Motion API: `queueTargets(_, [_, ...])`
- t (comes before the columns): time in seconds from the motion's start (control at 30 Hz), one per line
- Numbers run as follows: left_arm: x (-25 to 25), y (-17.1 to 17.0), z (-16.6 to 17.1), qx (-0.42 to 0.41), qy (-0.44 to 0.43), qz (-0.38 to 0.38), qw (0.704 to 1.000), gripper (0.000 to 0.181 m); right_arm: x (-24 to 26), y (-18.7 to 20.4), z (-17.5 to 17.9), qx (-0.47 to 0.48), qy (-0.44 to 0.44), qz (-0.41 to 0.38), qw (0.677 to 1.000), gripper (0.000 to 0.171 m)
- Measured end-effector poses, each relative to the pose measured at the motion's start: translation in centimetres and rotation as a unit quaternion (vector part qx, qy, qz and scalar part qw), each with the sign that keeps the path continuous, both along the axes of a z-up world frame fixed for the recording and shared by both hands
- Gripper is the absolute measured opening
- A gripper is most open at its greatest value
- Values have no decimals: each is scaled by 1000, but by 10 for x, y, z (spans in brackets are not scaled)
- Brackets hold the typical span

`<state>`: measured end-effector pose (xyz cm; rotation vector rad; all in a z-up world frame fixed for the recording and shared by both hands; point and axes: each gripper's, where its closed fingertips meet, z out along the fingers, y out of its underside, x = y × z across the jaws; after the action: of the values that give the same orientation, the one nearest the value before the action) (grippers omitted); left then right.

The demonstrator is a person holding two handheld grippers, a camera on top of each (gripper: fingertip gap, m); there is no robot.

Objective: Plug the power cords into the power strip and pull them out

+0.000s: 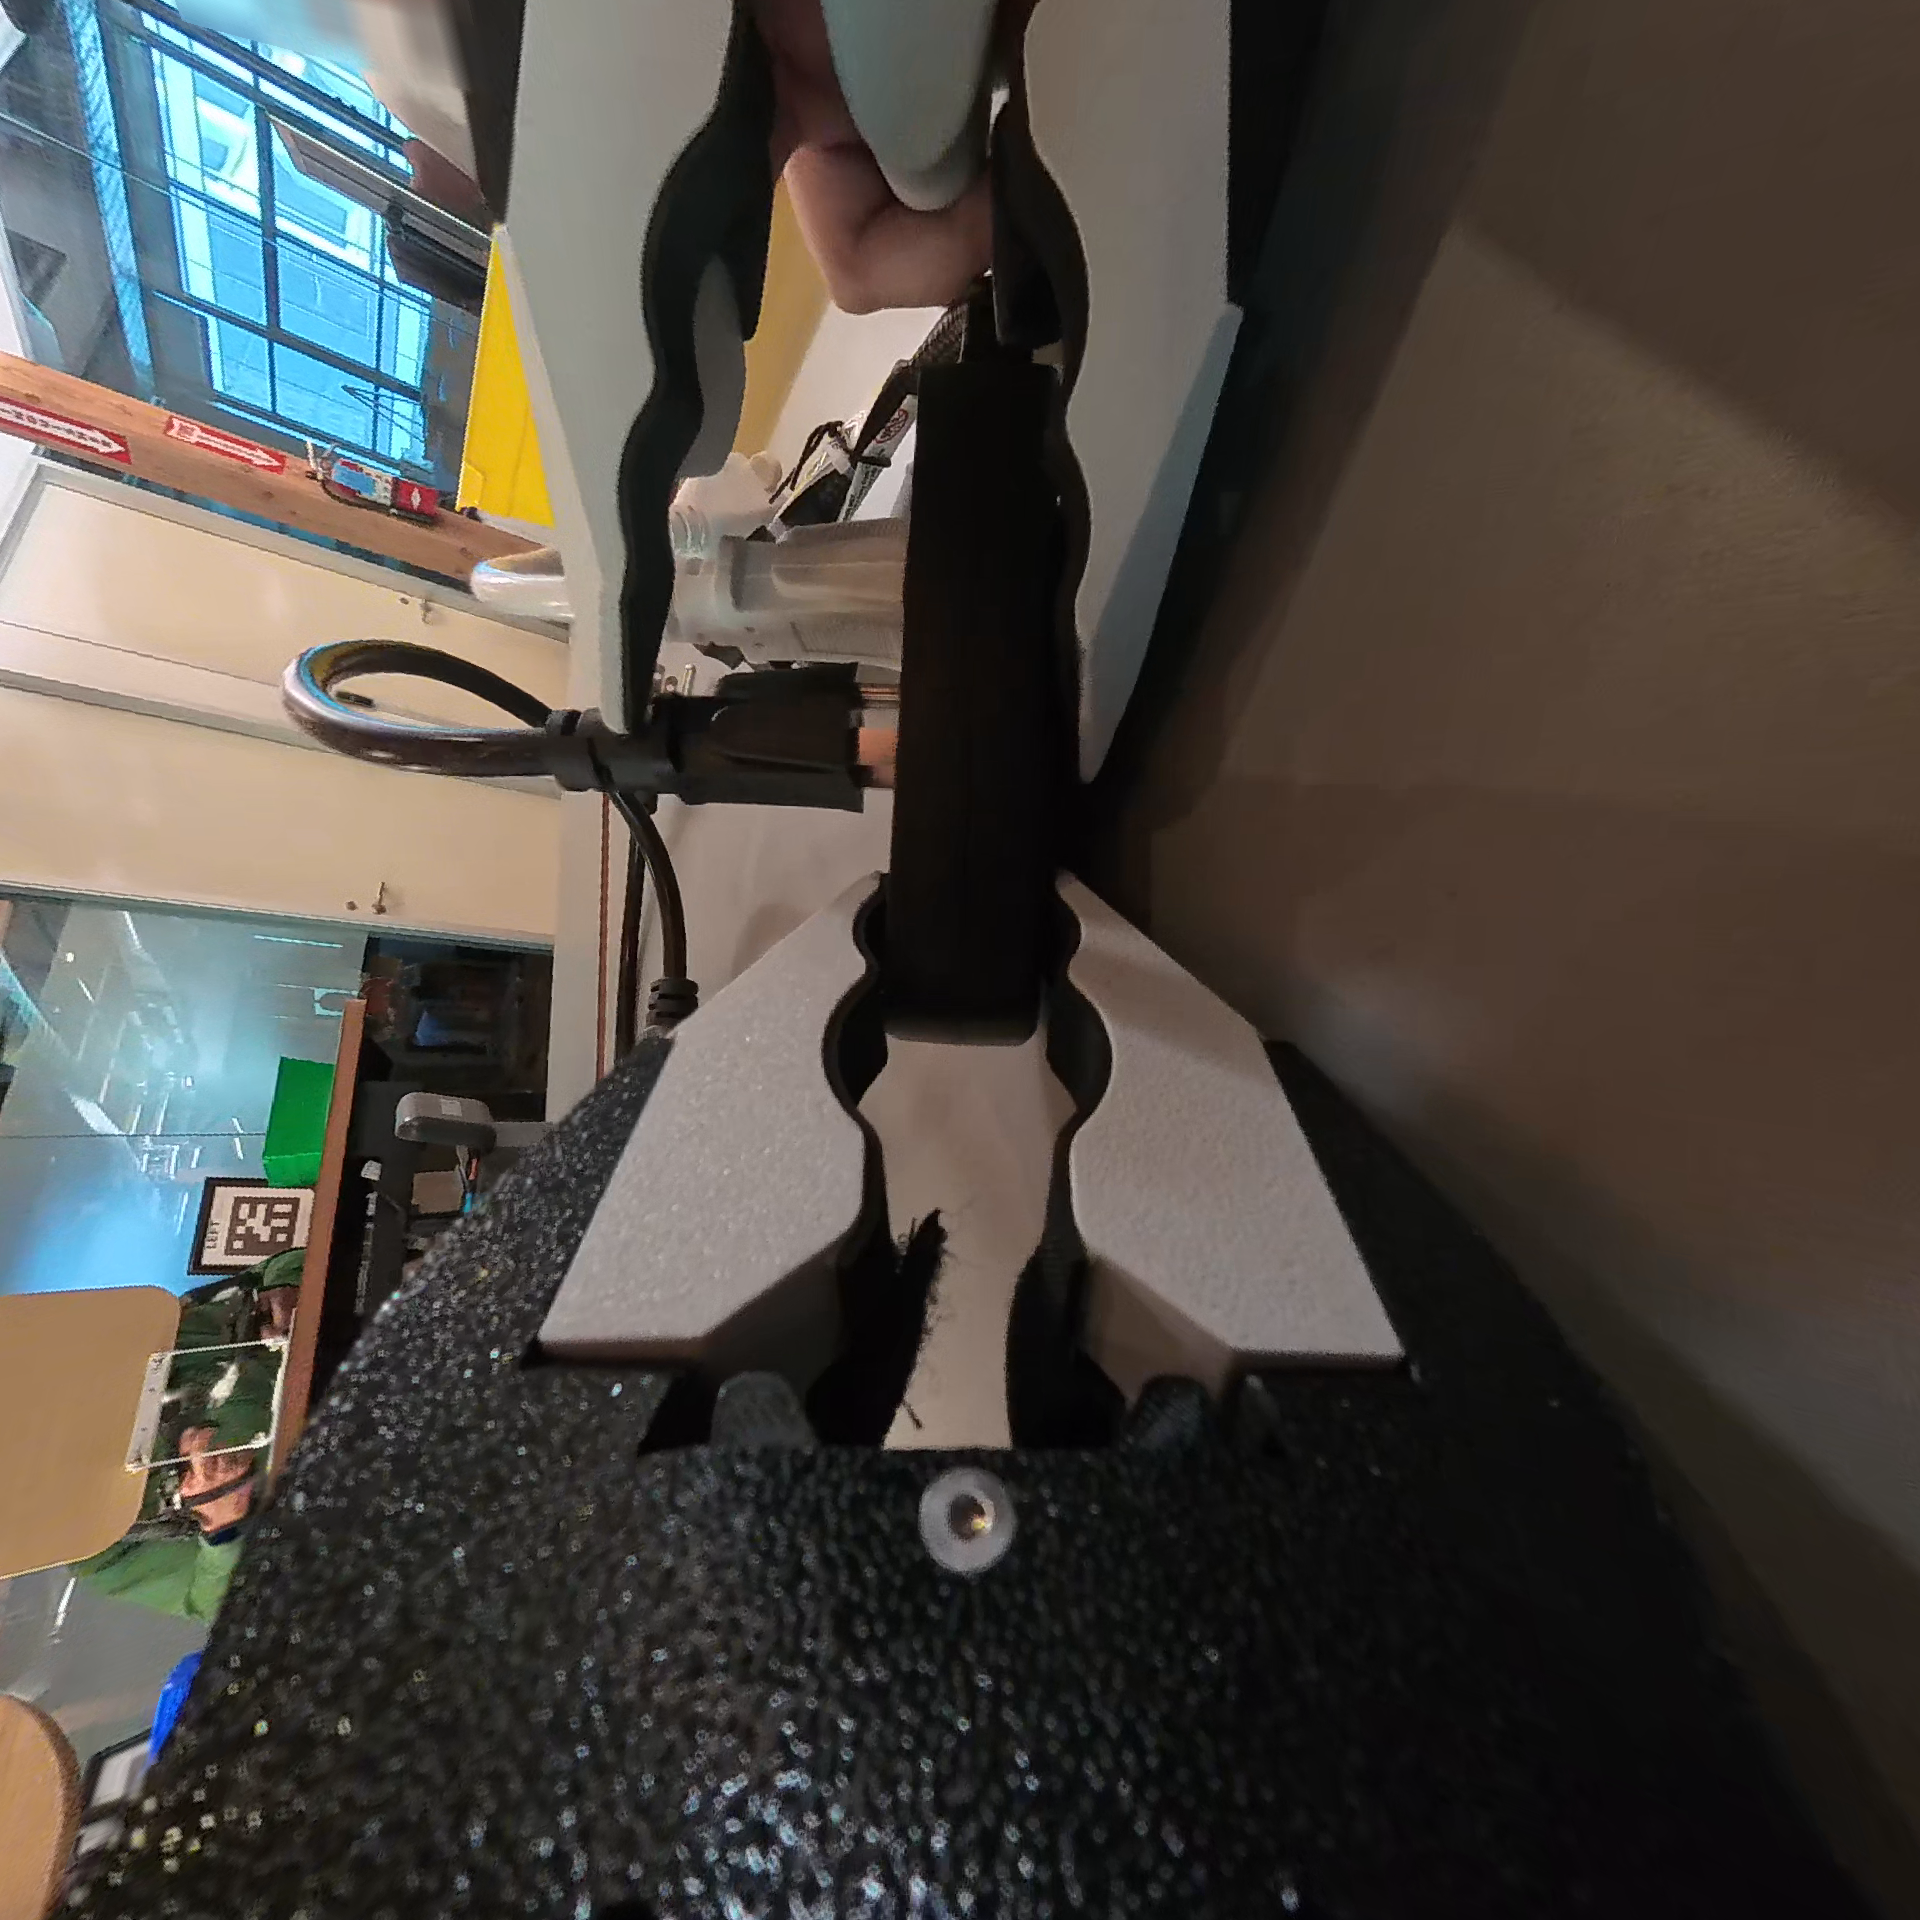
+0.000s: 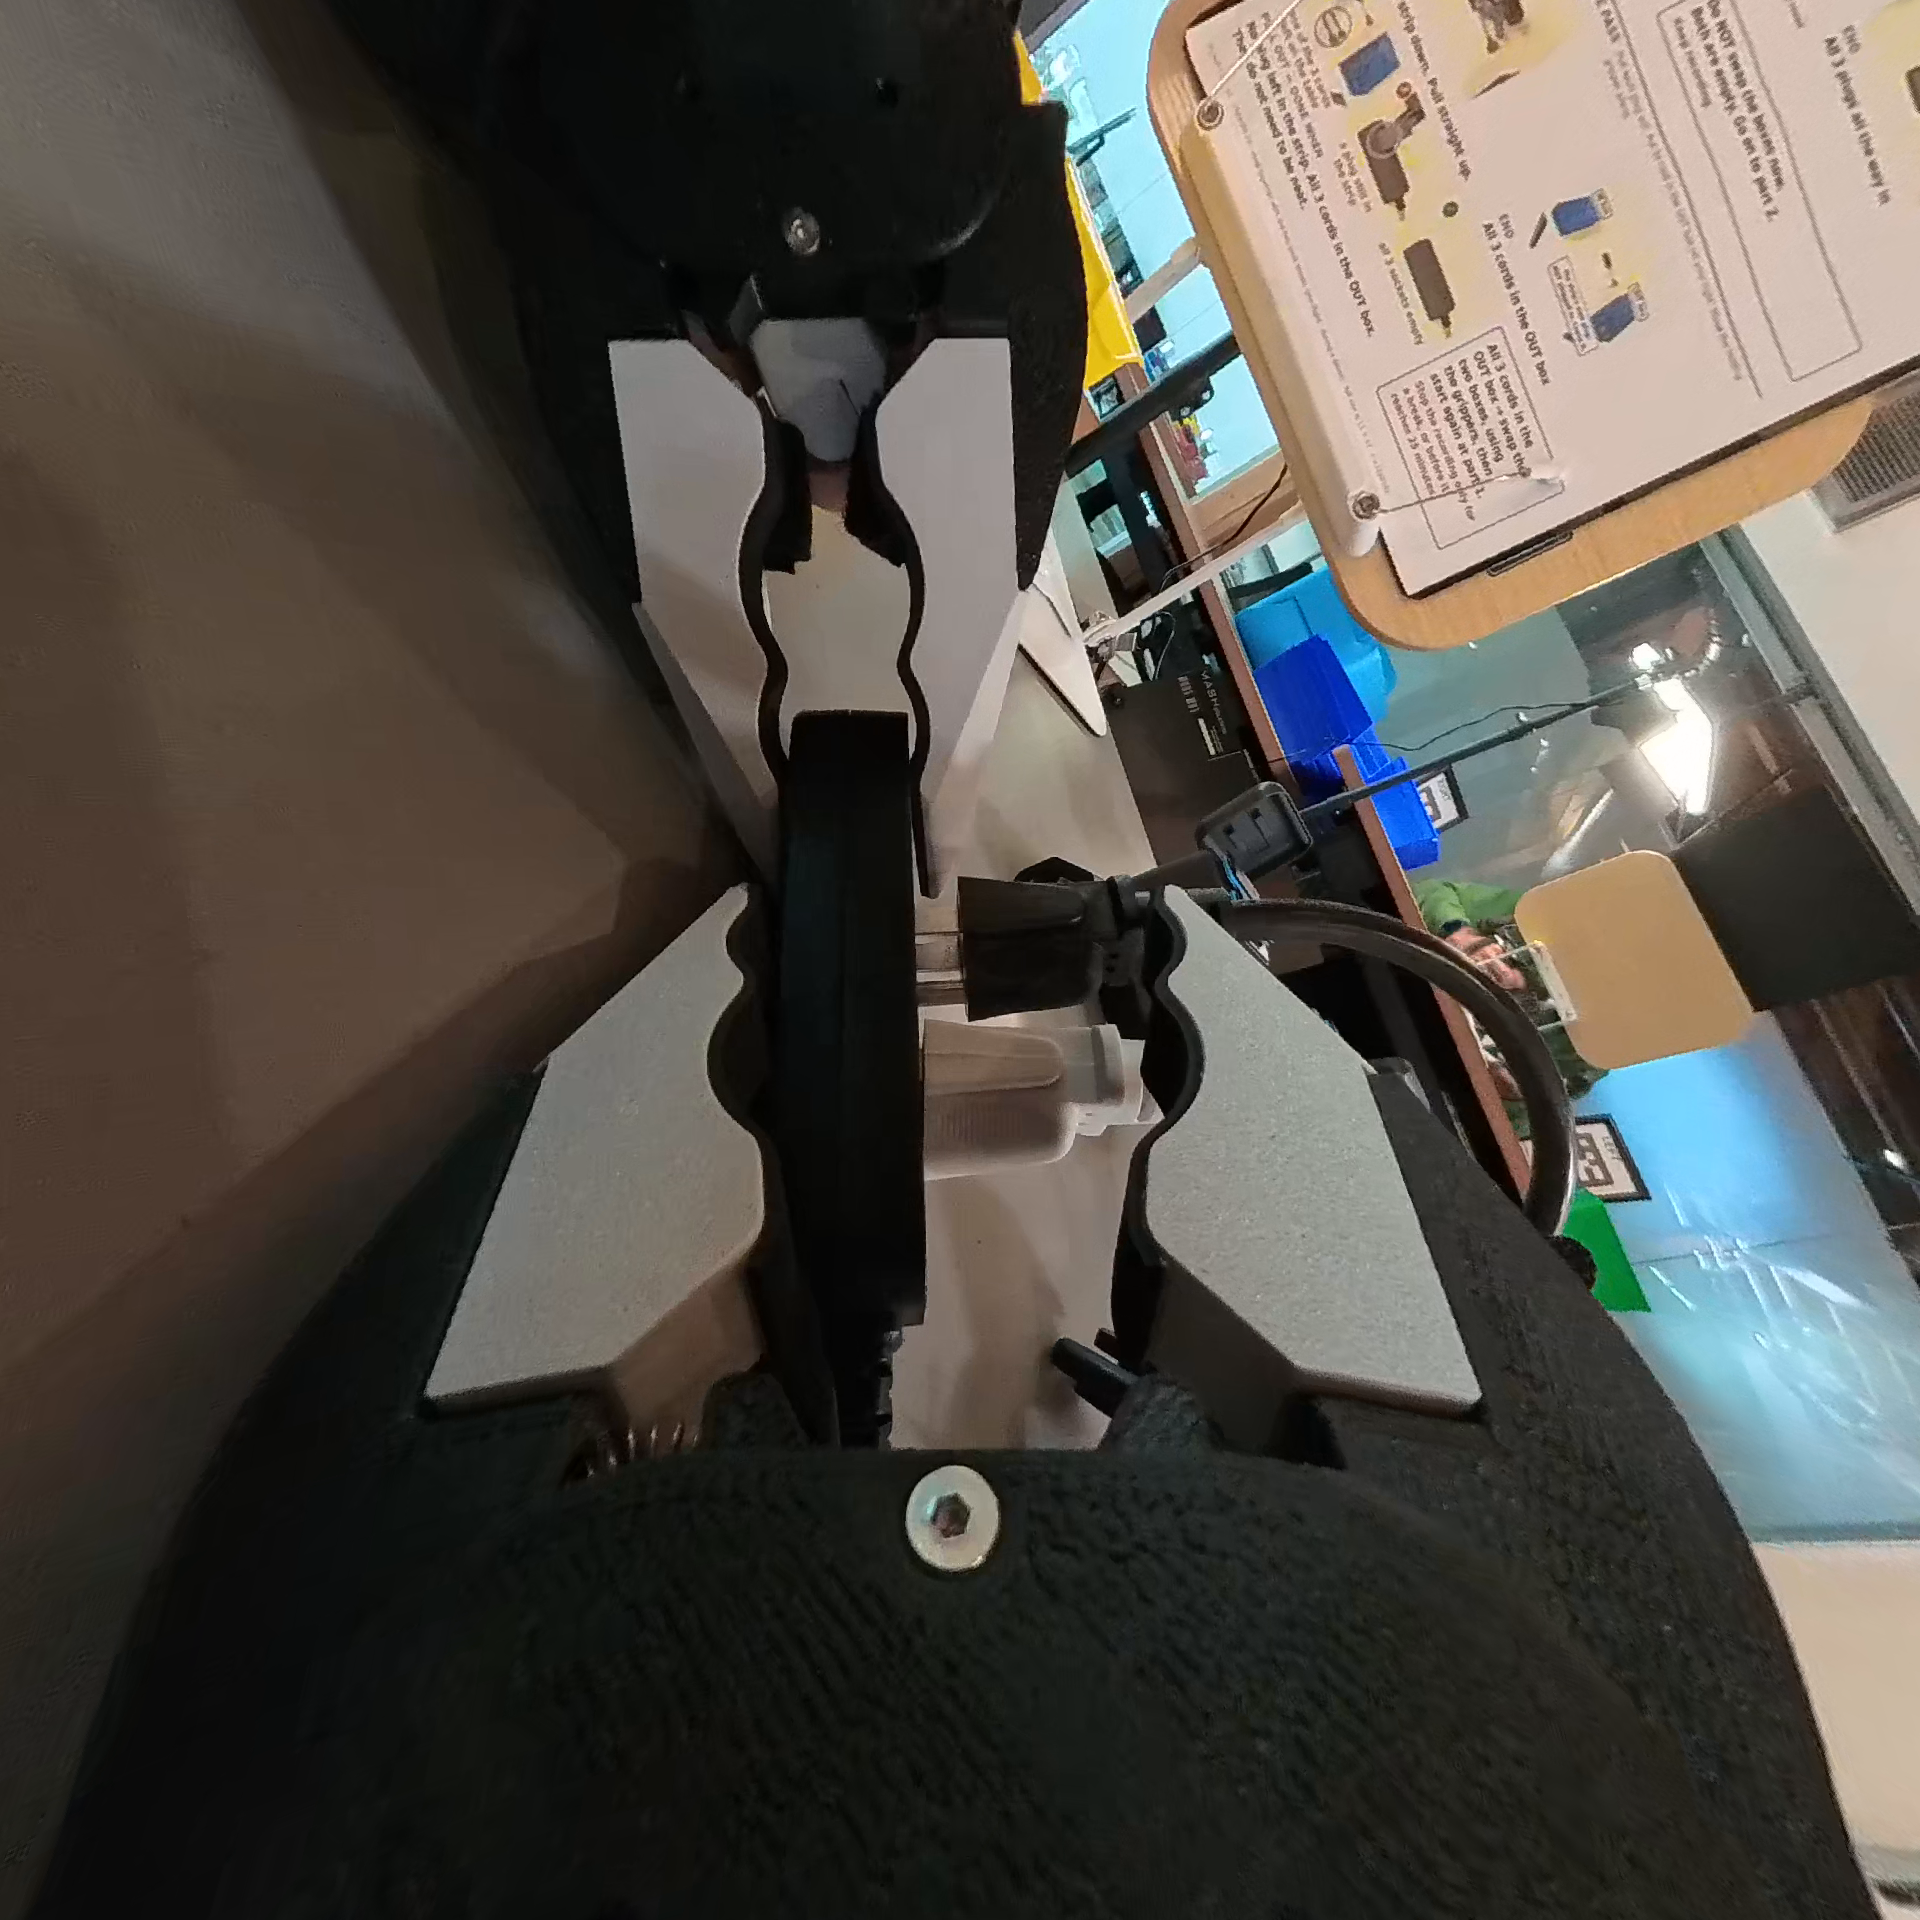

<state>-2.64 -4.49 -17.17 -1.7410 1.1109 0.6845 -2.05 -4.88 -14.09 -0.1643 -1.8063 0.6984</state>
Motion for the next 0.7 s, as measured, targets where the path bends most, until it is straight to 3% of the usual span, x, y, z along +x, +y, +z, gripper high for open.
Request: queueTargets(0.7, [-1,0,-1,-10,-23,3,1000,25,-3,1,-1,2,3,1,1000,72])
